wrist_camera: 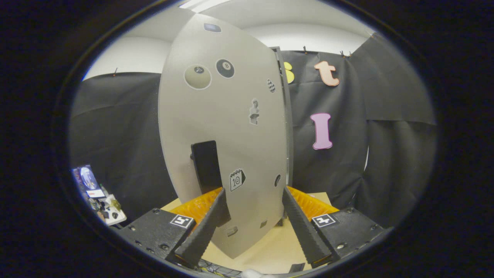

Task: Open the shoe cabinet door, grab the shoes and put them into the shoe cabinet, then close the shoe cabinet door.

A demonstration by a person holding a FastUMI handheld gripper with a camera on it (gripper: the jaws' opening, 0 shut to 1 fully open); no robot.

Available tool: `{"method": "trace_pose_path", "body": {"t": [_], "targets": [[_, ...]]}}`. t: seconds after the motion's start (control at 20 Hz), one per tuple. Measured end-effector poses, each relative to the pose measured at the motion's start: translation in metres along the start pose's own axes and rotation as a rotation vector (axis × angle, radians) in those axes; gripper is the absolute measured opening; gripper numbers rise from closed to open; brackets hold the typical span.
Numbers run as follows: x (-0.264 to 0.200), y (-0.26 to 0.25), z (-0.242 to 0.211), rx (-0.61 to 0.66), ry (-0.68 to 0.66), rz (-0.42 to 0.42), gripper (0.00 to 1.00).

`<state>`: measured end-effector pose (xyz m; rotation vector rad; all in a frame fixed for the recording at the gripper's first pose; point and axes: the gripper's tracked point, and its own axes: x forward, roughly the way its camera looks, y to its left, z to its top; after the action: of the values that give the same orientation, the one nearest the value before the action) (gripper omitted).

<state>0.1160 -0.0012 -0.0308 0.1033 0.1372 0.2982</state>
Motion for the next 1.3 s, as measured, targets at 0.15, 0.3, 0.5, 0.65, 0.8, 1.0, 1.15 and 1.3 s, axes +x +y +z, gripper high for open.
{"method": "trace_pose_path", "body": {"t": [0.15, 0.3, 0.5, 0.65, 0.8, 1.0, 1.15, 1.3], "targets": [[0.031, 0.037, -0.005, 0.034, 0.018, 0.020, 0.97], [0.059, 0.060, 0.000, 0.020, 0.017, 0.002, 0.97], [0.081, 0.077, 0.007, -0.008, -0.008, -0.032, 0.97], [0.082, 0.083, 0.007, -0.018, -0.008, -0.052, 0.97], [0.073, 0.081, 0.002, -0.015, 0.013, -0.076, 0.97], [0.058, 0.081, 0.003, -0.007, 0.004, -0.108, 0.97], [0.039, 0.076, 0.004, -0.011, -0.006, -0.148, 0.97], [0.014, 0.068, 0.001, 0.004, -0.012, -0.202, 0.97]]}}
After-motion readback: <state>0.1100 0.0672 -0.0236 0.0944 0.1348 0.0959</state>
